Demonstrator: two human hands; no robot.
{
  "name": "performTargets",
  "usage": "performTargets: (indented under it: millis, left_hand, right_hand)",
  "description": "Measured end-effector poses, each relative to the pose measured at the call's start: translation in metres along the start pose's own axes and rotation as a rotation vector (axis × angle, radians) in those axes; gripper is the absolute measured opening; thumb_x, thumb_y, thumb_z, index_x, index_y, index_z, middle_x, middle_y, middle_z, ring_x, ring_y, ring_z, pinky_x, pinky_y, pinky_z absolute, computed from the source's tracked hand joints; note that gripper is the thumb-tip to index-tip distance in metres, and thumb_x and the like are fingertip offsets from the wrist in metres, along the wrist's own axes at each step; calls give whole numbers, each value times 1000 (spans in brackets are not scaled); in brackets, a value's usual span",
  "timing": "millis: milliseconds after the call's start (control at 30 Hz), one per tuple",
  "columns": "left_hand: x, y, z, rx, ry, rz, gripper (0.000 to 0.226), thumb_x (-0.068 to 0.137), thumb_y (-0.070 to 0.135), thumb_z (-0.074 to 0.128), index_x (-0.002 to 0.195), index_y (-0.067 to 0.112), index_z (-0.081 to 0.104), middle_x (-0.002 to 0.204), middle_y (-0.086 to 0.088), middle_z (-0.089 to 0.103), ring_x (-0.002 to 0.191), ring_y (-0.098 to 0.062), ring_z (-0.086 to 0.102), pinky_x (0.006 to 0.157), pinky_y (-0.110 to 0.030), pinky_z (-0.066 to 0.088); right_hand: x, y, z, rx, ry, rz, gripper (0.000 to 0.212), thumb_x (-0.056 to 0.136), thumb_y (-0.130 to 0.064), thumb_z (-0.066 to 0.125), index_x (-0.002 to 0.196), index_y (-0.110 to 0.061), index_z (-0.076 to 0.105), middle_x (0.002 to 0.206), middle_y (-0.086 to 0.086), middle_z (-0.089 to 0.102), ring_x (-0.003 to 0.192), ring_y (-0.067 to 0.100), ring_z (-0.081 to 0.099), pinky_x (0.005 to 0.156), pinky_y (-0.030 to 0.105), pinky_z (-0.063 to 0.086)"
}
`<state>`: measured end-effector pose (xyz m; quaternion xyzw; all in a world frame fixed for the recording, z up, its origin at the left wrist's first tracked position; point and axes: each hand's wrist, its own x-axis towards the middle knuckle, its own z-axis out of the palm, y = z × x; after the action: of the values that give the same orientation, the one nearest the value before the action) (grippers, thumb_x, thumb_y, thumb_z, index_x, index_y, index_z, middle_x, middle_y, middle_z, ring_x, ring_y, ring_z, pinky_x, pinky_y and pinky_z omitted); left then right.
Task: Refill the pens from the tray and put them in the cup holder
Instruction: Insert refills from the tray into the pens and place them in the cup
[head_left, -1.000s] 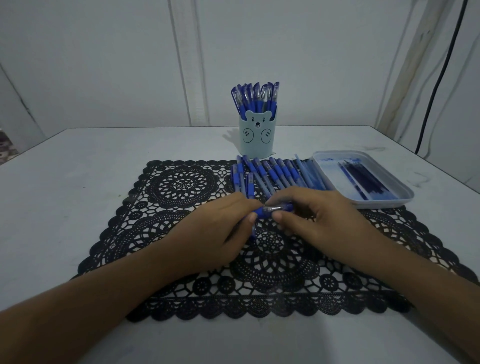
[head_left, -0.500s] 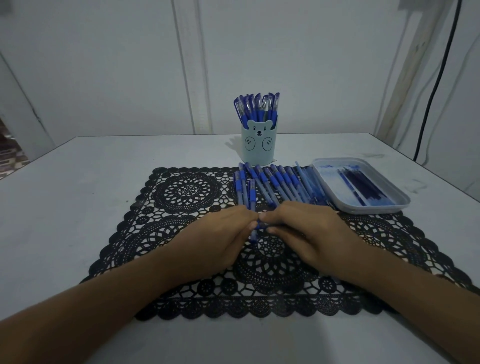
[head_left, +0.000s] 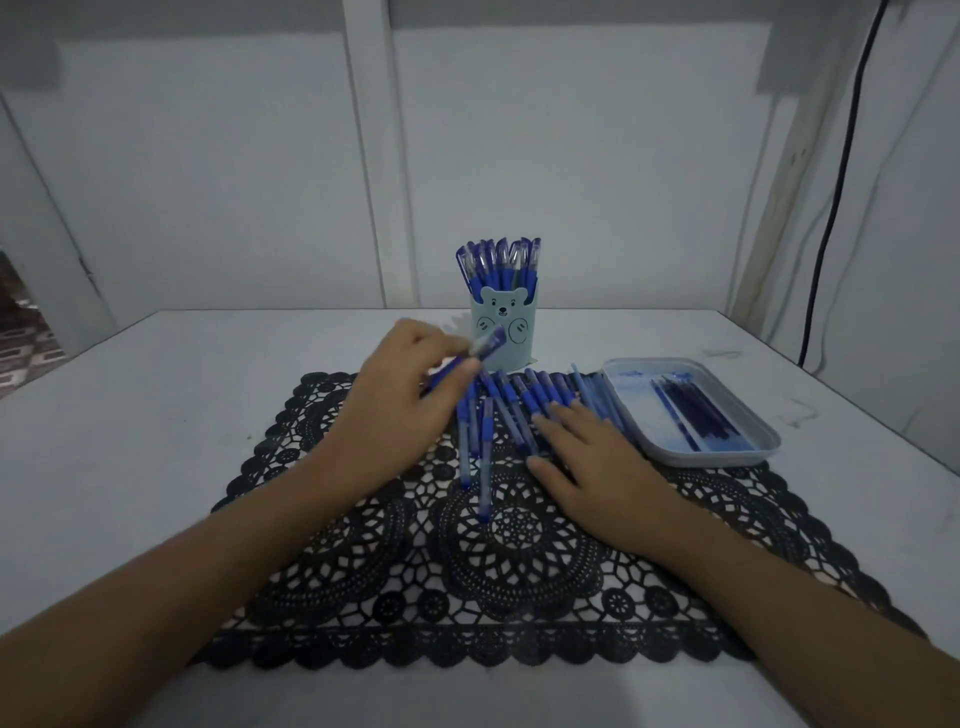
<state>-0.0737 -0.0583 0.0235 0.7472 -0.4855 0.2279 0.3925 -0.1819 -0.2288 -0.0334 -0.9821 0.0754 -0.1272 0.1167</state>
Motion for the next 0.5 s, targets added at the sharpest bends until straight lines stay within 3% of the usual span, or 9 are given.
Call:
performTargets:
  millis: [100,200,300,500]
  left_hand:
    - [61,15,-15,-136,109,-150,22,93,22,52,112,17,61,94,7,58,82,3,53,75,-5,40]
    - [131,18,-18,-316,224,-263,20,92,16,52,109,9,61,84,3,63,76,-9,61,79,-22,50]
    - [178,5,-2,-336,316,-315,11,89,15,54,99,13,58,93,-4,65,82,-18,64,80,-31,53]
    - [186,-20,45,-329,219,-475,7,91,13,53,97,12,49,93,-6,57,79,-19,56,73,-33,50]
  right_hand:
    - [2,1,2,-13,-74,48,55,97,-46,28,146,-23,19,156,-2,9,143,12,1,117,33,3]
    - [2,1,0,-9,-74,43,55,97,-45,29,146,-24,18,156,-3,7,143,11,1,116,32,2]
    - [1,2,-1,-9,-72,37,54,97,-44,29,146,-24,19,156,-4,7,142,11,1,116,32,1]
    - [1,2,-2,-15,-66,22,52,98,-42,29,146,-24,21,155,-2,10,143,12,2,115,32,1]
